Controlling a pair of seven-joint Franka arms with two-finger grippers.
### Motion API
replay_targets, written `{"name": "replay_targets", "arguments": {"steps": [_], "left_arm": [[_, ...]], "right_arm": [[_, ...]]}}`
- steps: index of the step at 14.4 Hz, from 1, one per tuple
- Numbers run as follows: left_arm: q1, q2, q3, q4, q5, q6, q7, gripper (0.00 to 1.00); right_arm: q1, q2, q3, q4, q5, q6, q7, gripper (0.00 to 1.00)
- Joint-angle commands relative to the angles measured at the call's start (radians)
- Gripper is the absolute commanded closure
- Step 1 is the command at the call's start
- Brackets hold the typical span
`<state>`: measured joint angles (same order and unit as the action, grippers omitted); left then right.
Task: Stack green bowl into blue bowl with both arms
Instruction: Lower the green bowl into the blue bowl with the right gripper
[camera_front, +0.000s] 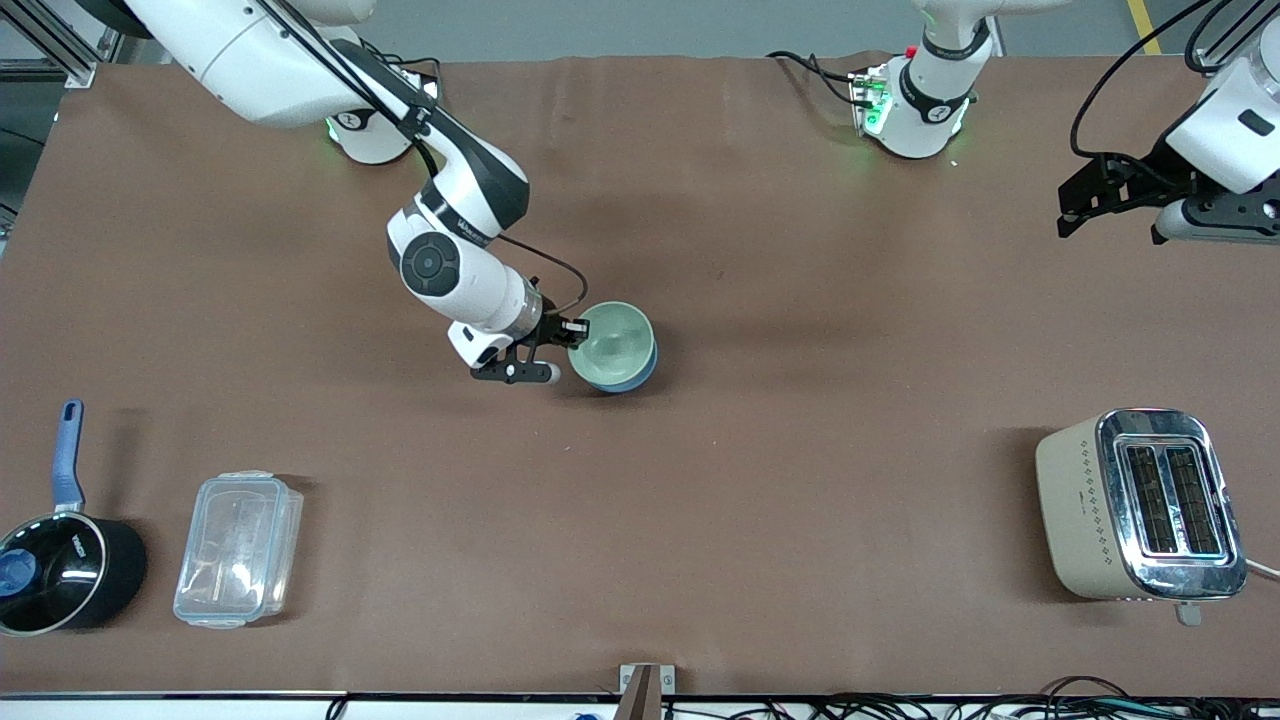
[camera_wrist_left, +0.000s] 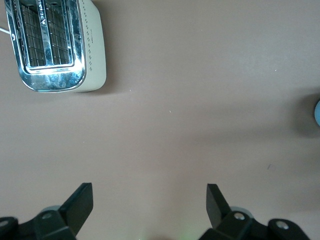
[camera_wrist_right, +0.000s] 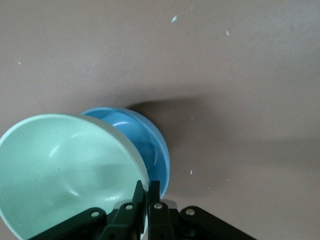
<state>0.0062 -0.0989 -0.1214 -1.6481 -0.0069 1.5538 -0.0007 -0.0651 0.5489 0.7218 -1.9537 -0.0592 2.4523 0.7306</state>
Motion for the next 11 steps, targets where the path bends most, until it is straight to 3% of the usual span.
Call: {"name": "replay_targets", "arguments": {"steps": [1, 11], "left_arm": [[0.005, -0.002, 0.005, 0.005, -0.008, 0.005, 0.015, 0.00], [0.005, 0.007, 0.005, 0.004, -0.008, 0.008, 0.010, 0.00]], "right_arm": [[-0.005, -0.015, 0.010, -0.016, -0.027, 0.014, 0.026, 0.99], [-0.005, 0.026, 0.007, -0.011, -0.122, 0.040, 0.030, 0.98]]}}
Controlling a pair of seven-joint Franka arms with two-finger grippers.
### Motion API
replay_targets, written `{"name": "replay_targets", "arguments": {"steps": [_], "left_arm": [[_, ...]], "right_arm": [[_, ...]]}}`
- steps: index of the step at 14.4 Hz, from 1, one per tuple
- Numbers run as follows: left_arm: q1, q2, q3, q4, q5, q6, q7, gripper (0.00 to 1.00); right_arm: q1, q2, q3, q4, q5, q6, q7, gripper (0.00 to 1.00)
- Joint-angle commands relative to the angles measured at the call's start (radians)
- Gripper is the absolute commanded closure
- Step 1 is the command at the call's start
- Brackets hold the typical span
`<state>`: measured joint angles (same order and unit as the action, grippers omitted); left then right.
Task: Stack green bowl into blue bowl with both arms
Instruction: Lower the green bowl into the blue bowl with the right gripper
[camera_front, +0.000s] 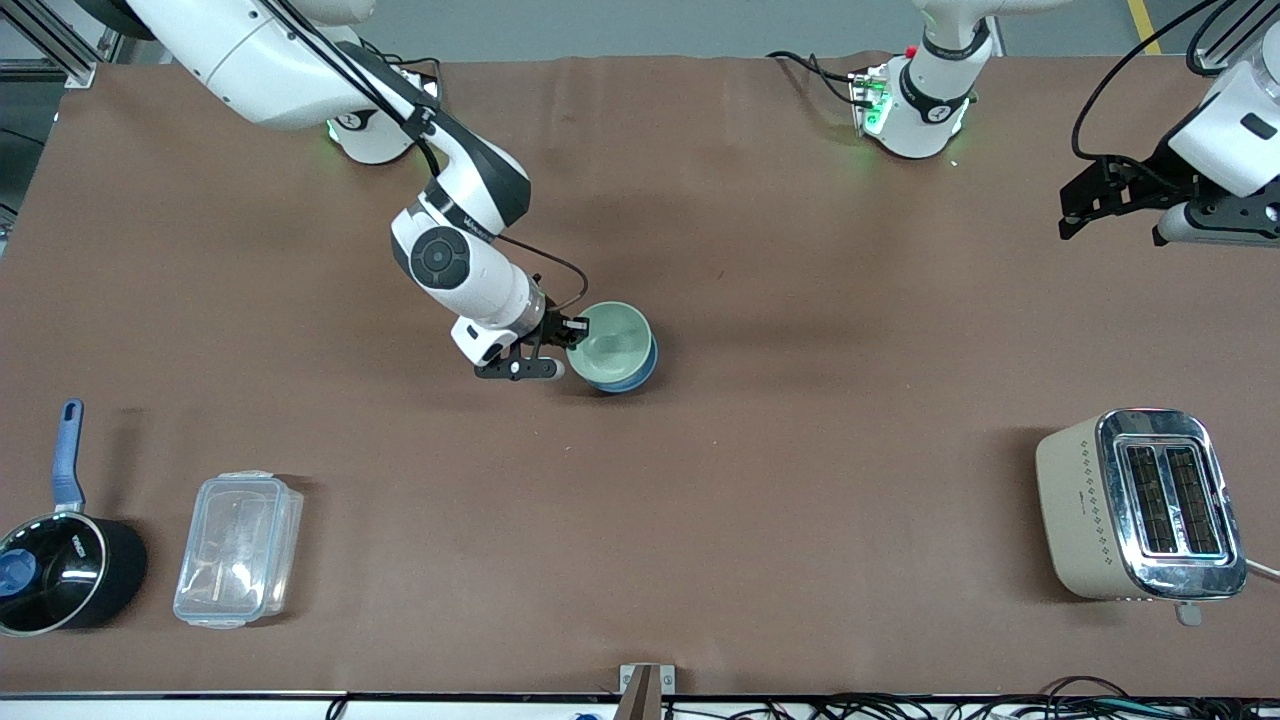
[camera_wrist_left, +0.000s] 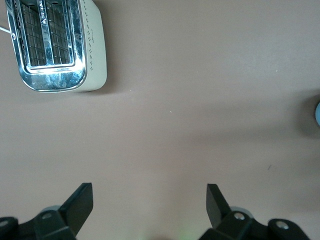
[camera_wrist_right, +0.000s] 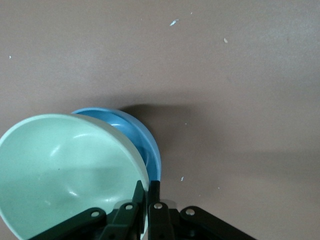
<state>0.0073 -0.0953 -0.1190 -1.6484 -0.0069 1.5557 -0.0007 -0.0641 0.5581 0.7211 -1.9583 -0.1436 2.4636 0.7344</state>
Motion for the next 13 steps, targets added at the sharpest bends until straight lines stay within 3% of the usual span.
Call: {"name": "replay_targets", "arguments": {"steps": [1, 8, 11, 12, 13], "left_arm": [[0.003, 0.003, 0.002, 0.004, -0.007, 0.007, 0.010, 0.00], [0.002, 0.005, 0.002, 0.004, -0.007, 0.009, 0.011, 0.00], [0.002, 0.005, 0.002, 0.004, 0.001, 0.009, 0.011, 0.00], [0.002, 0.005, 0.002, 0.004, 0.001, 0.009, 0.011, 0.00], [0.002, 0.009, 0.001, 0.004, 0.001, 0.009, 0.011, 0.00]], "right_arm": [[-0.006, 0.023, 0.008, -0.005, -0.044, 0.034, 0.031, 0.98], [0.009, 0.069, 0.008, 0.029, -0.155, 0.035, 0.144, 0.97], [0.015, 0.074, 0.009, 0.030, -0.160, 0.035, 0.169, 0.93], [0.017, 0.074, 0.009, 0.030, -0.160, 0.035, 0.183, 0.87], [0.017, 0.074, 0.011, 0.030, -0.159, 0.034, 0.194, 0.69]]}}
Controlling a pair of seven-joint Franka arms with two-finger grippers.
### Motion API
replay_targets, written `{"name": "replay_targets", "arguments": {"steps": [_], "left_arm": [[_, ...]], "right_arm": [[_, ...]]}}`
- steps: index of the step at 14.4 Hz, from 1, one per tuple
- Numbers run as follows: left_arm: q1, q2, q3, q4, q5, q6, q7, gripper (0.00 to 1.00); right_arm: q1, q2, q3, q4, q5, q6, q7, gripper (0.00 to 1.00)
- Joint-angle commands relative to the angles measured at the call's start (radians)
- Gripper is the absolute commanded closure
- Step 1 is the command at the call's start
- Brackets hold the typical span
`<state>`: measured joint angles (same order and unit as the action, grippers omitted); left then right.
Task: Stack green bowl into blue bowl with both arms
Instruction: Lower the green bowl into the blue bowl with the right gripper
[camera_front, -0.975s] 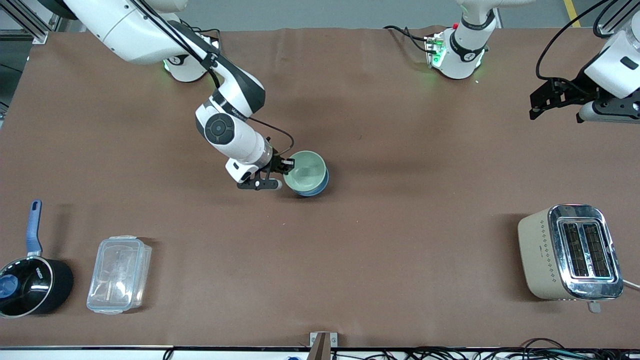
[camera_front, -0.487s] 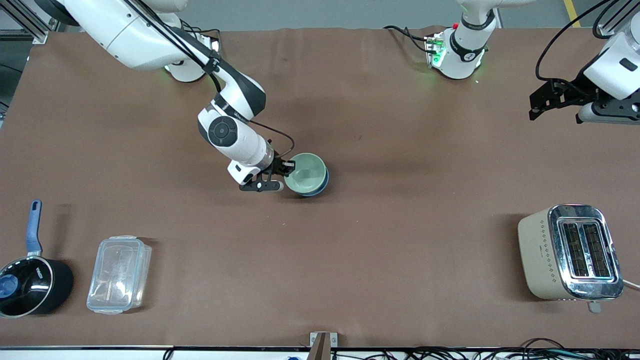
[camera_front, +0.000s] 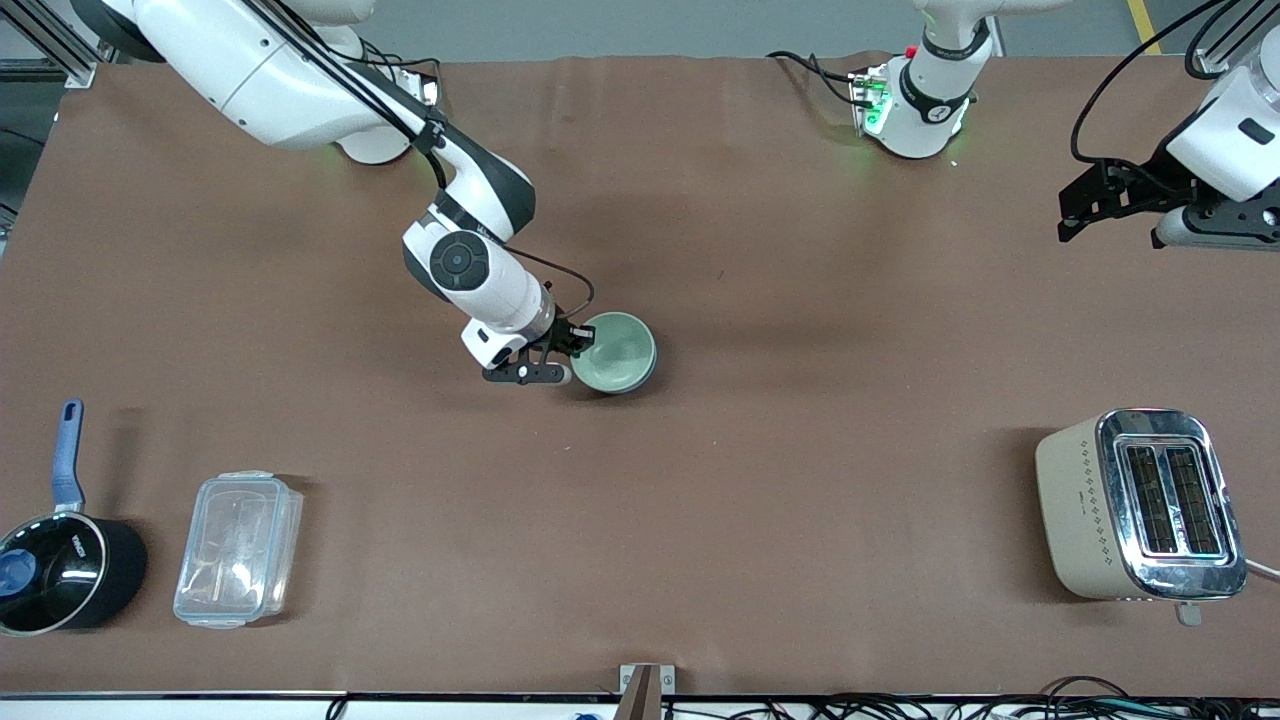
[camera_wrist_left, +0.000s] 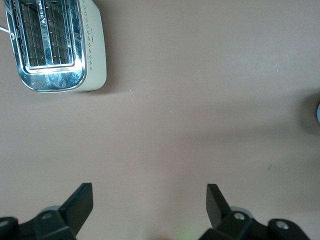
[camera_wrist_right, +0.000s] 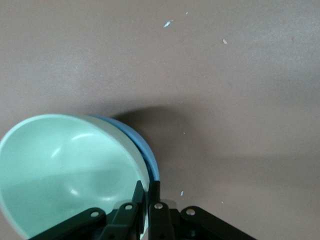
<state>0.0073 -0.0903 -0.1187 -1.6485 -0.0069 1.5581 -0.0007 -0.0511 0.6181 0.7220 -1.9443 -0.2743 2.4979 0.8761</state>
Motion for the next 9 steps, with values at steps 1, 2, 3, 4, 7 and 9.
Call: {"name": "replay_targets", "arguments": {"steps": [1, 2, 3, 4, 7, 9], "left_arm": [[0.000, 0.006, 0.001, 0.006, 0.001, 0.007, 0.011, 0.00], [0.000, 0.006, 0.001, 0.006, 0.001, 0.008, 0.011, 0.00], [0.000, 0.006, 0.001, 0.004, 0.001, 0.008, 0.011, 0.00], [0.000, 0.006, 0.001, 0.004, 0.001, 0.008, 0.011, 0.00], [0.000, 0.006, 0.001, 0.004, 0.001, 0.008, 0.011, 0.00], [0.000, 0.006, 0.001, 0.006, 0.001, 0.008, 0.011, 0.00]], "right_arm": [[0.003, 0.014, 0.010, 0.016, -0.028, -0.005, 0.058, 0.40], [0.005, 0.014, 0.011, 0.016, -0.028, -0.010, 0.060, 0.05], [0.004, 0.011, 0.016, 0.016, -0.028, -0.014, 0.060, 0.00], [-0.007, 0.002, 0.029, 0.018, -0.026, -0.020, 0.057, 0.00], [-0.049, -0.090, 0.065, 0.050, -0.020, -0.159, 0.049, 0.00], [-0.049, -0.161, 0.065, 0.121, -0.017, -0.326, 0.044, 0.00]]}}
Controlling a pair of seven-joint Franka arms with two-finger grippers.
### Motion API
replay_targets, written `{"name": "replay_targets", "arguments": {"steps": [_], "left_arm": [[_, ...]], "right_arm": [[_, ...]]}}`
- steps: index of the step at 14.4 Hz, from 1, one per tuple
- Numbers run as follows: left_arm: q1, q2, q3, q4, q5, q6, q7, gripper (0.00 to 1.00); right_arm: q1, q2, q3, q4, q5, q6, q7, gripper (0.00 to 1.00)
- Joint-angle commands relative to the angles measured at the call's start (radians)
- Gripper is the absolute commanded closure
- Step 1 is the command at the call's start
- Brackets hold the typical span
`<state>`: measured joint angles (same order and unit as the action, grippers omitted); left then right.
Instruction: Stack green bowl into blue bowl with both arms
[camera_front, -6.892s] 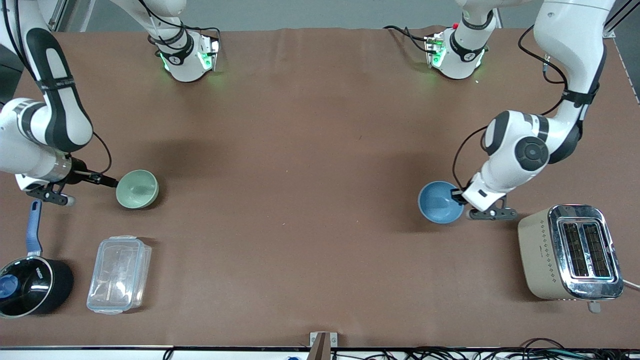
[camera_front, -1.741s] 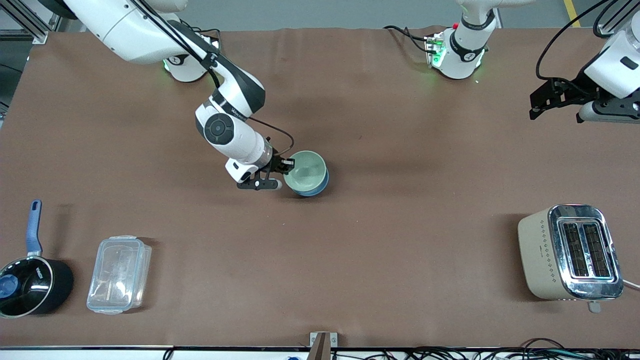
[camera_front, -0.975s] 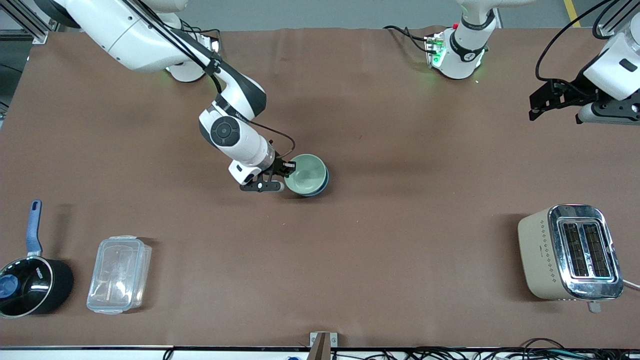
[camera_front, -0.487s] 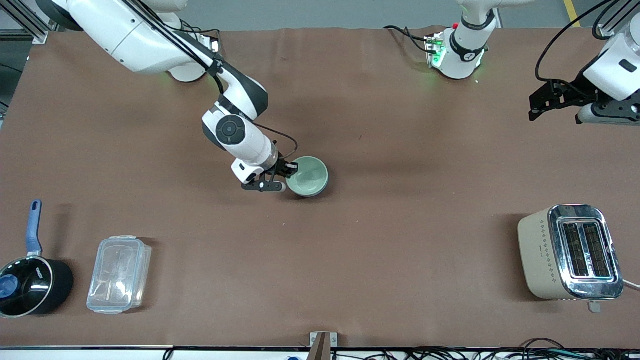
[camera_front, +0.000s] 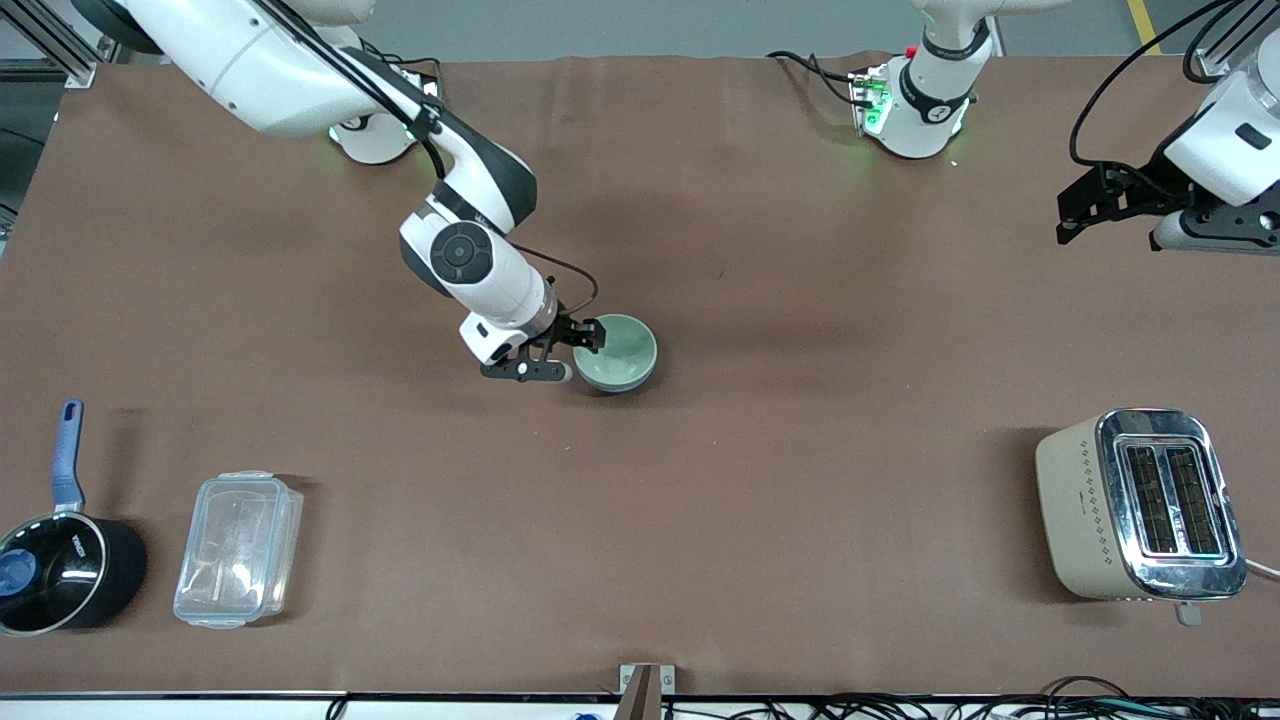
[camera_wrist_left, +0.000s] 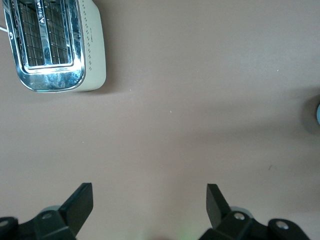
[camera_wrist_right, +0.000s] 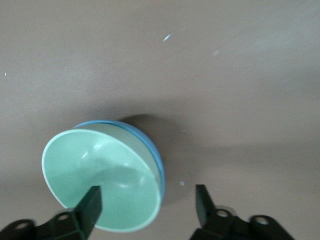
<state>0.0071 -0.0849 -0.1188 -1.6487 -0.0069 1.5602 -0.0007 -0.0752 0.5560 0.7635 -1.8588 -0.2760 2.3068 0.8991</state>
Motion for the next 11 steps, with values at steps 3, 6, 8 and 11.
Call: {"name": "replay_targets", "arguments": {"steps": [3, 6, 8, 11], "left_arm": [[0.002, 0.001, 0.001, 0.012, 0.001, 0.004, 0.016, 0.00], [0.002, 0.001, 0.001, 0.013, 0.001, 0.004, 0.019, 0.00], [0.004, 0.001, 0.001, 0.015, 0.001, 0.004, 0.019, 0.00], [0.004, 0.001, 0.001, 0.023, 0.008, 0.004, 0.019, 0.00]], "right_arm": [[-0.025, -0.157, 0.014, 0.214, -0.015, -0.410, -0.009, 0.00], [-0.025, -0.247, -0.091, 0.282, -0.014, -0.498, -0.124, 0.00], [-0.023, -0.306, -0.177, 0.280, -0.008, -0.501, -0.213, 0.00], [-0.021, -0.408, -0.314, 0.274, 0.087, -0.504, -0.388, 0.00]]}}
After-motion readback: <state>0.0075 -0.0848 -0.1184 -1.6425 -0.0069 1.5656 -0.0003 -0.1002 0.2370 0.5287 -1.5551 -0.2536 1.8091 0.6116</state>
